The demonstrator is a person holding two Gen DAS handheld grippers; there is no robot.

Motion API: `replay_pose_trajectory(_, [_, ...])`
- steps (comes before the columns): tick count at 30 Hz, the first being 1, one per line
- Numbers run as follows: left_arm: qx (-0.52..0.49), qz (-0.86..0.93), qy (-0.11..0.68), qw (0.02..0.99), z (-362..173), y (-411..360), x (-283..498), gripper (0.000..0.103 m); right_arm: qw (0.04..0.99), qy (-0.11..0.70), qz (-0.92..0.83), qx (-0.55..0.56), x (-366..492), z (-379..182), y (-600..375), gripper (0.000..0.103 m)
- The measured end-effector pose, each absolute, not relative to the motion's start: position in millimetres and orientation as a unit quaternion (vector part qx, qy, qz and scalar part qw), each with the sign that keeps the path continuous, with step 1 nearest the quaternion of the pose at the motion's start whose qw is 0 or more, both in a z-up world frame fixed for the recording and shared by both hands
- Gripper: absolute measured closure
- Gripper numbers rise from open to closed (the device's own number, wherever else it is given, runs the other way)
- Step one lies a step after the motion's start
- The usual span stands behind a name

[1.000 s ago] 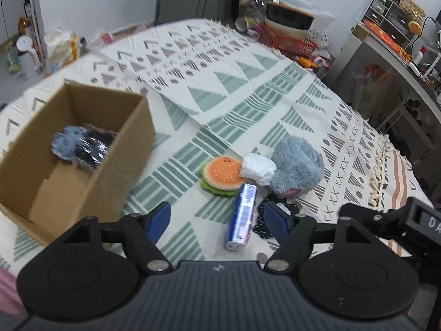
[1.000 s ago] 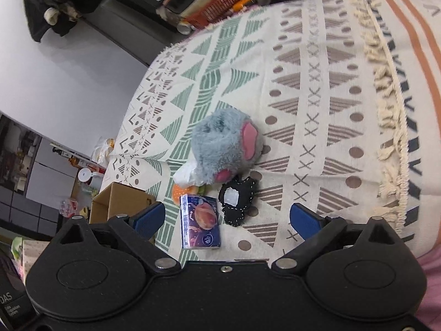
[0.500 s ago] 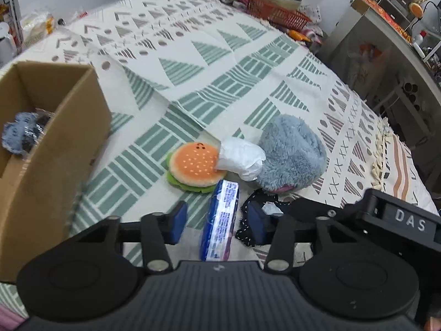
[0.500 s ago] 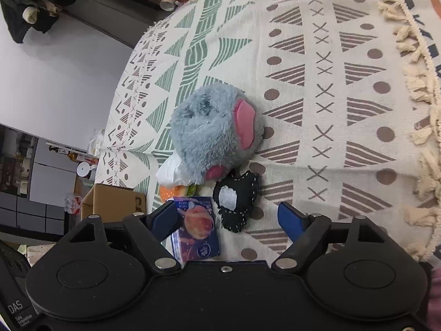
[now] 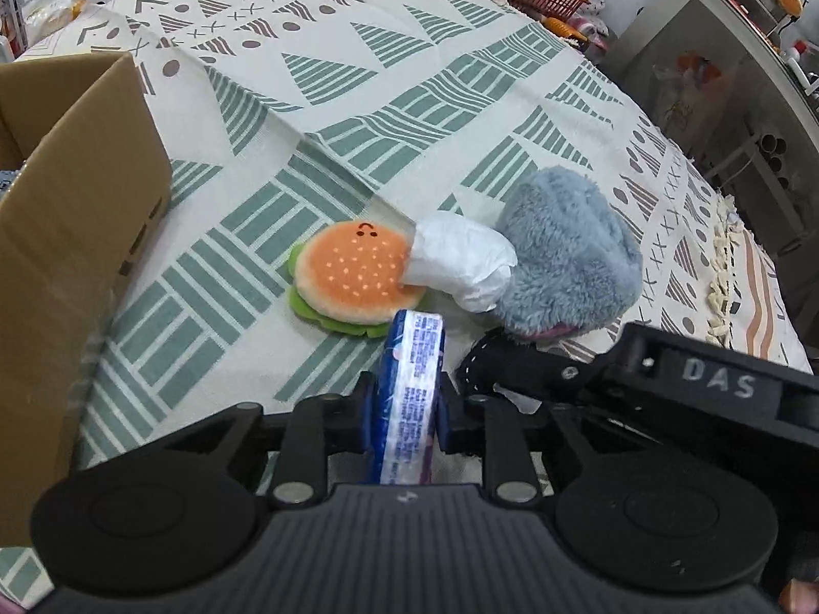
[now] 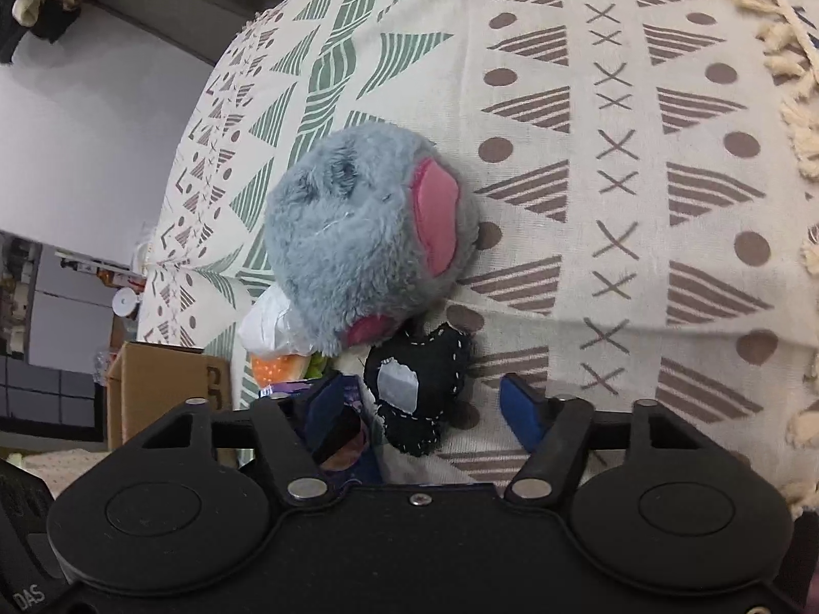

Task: Organize soft objects
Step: 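Close the left tool on the snack box while the right tool grips the heart pouch, then carry the snack box and heart pouch over the cardboard box with both tools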

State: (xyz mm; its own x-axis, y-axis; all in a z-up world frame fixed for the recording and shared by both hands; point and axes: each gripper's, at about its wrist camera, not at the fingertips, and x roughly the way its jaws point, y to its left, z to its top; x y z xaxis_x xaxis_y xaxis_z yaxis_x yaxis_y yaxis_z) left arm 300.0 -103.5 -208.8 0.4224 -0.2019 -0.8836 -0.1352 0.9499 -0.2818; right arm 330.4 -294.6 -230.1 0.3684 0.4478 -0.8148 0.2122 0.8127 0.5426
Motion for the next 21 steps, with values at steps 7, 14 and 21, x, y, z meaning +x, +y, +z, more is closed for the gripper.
replay_pose_trajectory(7, [-0.157,-0.014,0.534,0.83,-206,-100,300,0.083,0.785,0.553,0.077,0.268,333,-230,-287,0.071])
replay_pose_trajectory(14, [-0.149,-0.006,0.522,0.84,-195,-97,292,0.083,0.802,0.53,0.089,0.261,325,-216,-290,0.075])
replay_pose_trajectory(21, [-0.147,-0.006,0.509,0.848,-174,-88,274,0.083,0.814,0.509,0.087,0.266,312,-203,-297,0.075])
